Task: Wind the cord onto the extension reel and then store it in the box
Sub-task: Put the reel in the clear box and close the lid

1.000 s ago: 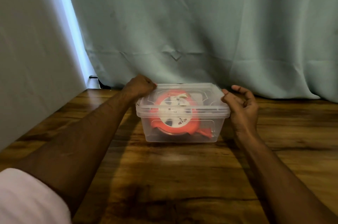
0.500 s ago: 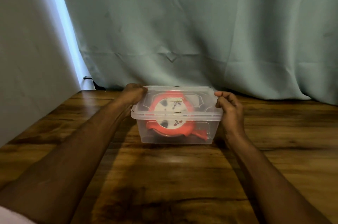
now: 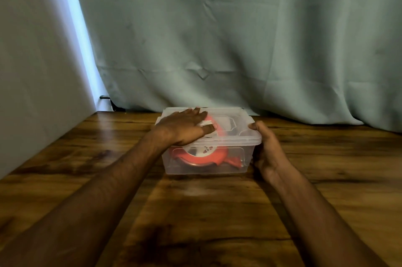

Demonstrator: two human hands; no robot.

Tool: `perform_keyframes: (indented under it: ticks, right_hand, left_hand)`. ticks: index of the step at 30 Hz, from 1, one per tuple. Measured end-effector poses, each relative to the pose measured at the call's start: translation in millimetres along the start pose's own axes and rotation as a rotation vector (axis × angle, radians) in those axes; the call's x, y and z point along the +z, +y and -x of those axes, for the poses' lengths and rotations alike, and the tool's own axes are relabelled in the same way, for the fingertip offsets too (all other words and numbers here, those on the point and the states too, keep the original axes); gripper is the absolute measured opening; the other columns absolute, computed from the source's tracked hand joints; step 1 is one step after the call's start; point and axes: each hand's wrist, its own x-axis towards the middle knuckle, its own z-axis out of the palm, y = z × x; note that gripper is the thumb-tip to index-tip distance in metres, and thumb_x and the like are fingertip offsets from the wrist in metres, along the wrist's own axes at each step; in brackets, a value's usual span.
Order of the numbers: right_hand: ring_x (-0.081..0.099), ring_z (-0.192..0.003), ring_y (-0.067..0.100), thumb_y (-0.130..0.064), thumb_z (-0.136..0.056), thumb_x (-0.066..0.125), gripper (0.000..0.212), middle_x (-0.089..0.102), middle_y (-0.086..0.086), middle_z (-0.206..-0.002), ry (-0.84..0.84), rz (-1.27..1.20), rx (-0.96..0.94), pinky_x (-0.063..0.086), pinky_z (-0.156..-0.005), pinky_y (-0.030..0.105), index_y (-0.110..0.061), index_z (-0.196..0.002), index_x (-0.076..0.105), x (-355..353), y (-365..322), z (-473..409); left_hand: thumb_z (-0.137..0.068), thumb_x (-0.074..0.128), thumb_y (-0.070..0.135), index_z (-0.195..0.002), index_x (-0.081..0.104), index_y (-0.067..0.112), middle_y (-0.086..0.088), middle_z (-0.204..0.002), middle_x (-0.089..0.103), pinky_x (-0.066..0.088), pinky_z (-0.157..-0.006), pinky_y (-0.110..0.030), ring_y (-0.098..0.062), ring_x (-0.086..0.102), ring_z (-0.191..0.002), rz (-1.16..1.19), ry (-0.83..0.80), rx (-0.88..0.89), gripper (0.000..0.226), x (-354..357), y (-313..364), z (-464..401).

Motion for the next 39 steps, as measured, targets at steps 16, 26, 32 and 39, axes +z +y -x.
perform_keyframes:
  ticks: [16,26,32,39]
  right_hand:
    - [0.073,-0.080,0.019,-0.031,-0.093,0.074,0.018,0.077,-0.001,-0.090,0.387,0.466,-0.523,0.063,-0.078,0.047,-0.020,-0.106,0.079,0.8,-0.6,-2.7]
    - [0.073,-0.086,0.022,-0.018,-0.084,0.076,0.019,0.081,0.002,-0.098,0.580,0.679,-0.752,0.056,-0.075,0.031,-0.021,-0.101,0.084,10.4,-4.3,8.1]
    - [0.053,-0.141,0.029,-0.008,-0.087,0.067,0.040,0.065,0.012,-0.142,0.337,0.863,-1.301,0.039,-0.117,0.053,-0.009,-0.127,0.072,6.3,-9.8,16.3]
    - [0.023,-0.158,0.028,-0.066,-0.103,0.037,0.064,0.020,0.005,-0.173,-0.114,1.389,-0.825,0.023,-0.127,0.051,-0.039,-0.160,0.034,65.0,-44.5,10.8]
  left_hand:
    - [-0.099,0.025,0.074,-0.165,0.008,0.035,0.008,-0.174,-0.001,0.004,-0.129,-0.040,-0.014,0.002,-0.160,-0.003,-0.009,0.010,0.078,1.2,-0.4,-1.4]
    - [-0.098,0.033,0.074,-0.162,0.028,0.034,0.007,-0.172,0.018,0.019,-0.126,-0.041,-0.018,0.021,-0.157,0.037,0.099,-0.001,0.075,2.6,3.7,3.4]
    - [-0.090,0.070,0.043,-0.114,0.074,0.025,0.000,-0.117,0.076,0.057,-0.094,-0.037,-0.020,0.071,-0.105,0.804,0.983,-0.262,0.031,14.4,-23.7,29.3]
    - [-0.082,0.078,0.047,-0.126,0.067,0.019,-0.013,-0.119,0.076,0.063,-0.075,-0.040,-0.030,0.071,-0.107,1.703,0.147,-0.514,0.053,37.4,-52.0,51.8]
